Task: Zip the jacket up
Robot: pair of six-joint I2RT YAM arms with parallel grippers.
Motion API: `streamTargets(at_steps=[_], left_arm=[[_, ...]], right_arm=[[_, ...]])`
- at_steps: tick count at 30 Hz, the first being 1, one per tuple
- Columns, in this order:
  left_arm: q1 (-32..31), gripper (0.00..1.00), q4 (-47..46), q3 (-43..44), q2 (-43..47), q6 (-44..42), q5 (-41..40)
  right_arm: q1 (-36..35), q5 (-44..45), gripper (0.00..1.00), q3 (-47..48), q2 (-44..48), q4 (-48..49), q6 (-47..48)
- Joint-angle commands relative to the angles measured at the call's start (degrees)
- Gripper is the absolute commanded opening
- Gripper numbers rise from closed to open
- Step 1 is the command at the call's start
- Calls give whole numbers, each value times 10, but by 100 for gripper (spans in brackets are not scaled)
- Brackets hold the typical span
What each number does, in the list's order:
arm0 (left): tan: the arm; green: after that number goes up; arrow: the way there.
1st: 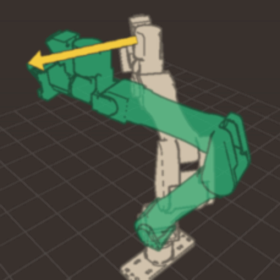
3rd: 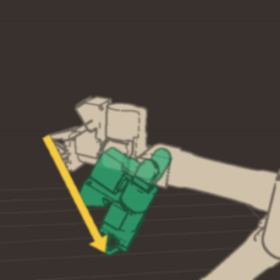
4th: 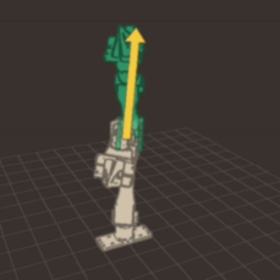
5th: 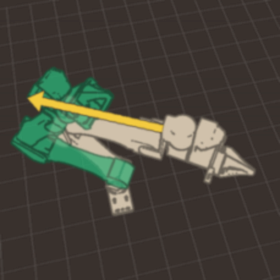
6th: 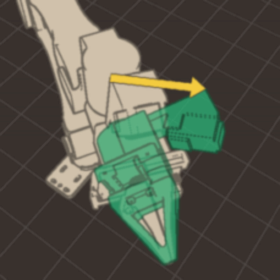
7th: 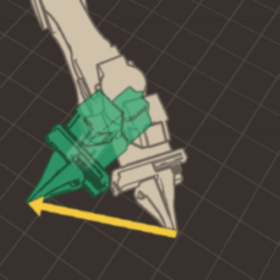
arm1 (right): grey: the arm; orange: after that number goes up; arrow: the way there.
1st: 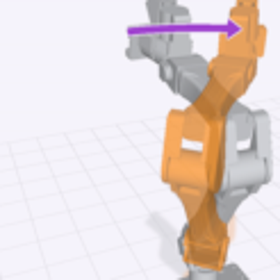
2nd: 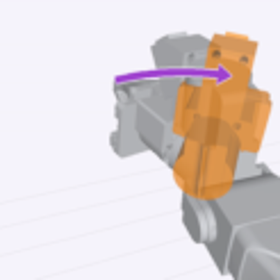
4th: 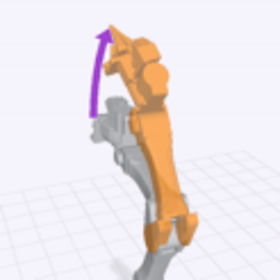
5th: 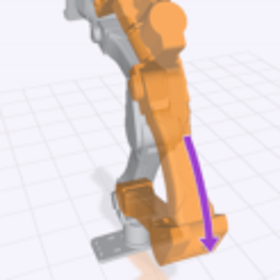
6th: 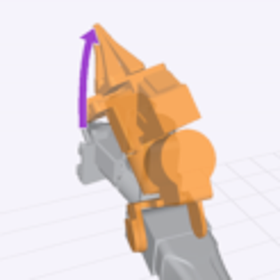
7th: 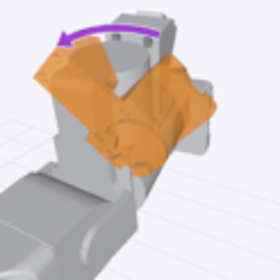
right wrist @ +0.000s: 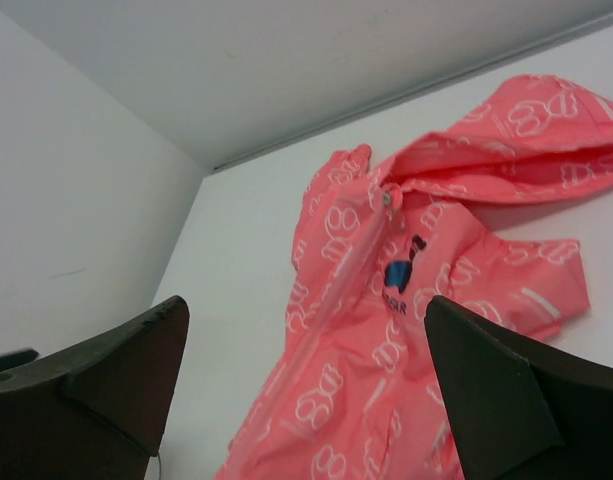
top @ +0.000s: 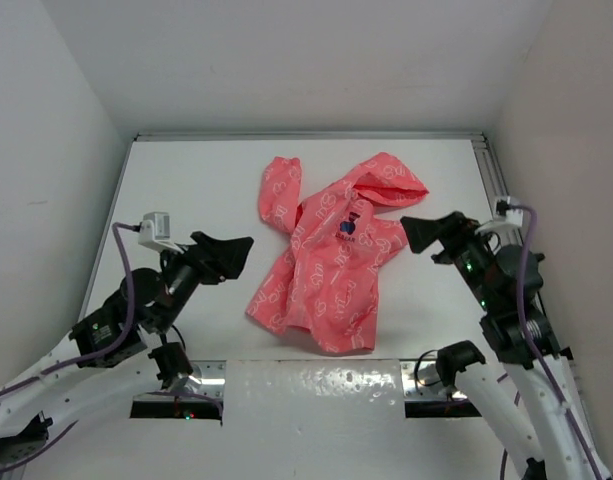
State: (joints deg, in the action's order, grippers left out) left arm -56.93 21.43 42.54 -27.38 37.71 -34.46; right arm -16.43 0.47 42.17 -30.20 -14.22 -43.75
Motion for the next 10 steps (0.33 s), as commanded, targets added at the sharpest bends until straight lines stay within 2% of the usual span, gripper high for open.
streamTargets(at_steps=[1, 6, 10], left_arm=[[-3, 96, 55, 48, 23, -25, -19], [-3, 96, 56, 46, 50, -36, -25], [-3, 96, 58, 41, 44, -43, -26]], right_arm=[[-1, 11, 99, -27, 66, -105, 2], [-1, 44, 99, -29, 137, -188, 7], [-2, 42, 99, -17, 142, -219, 6]])
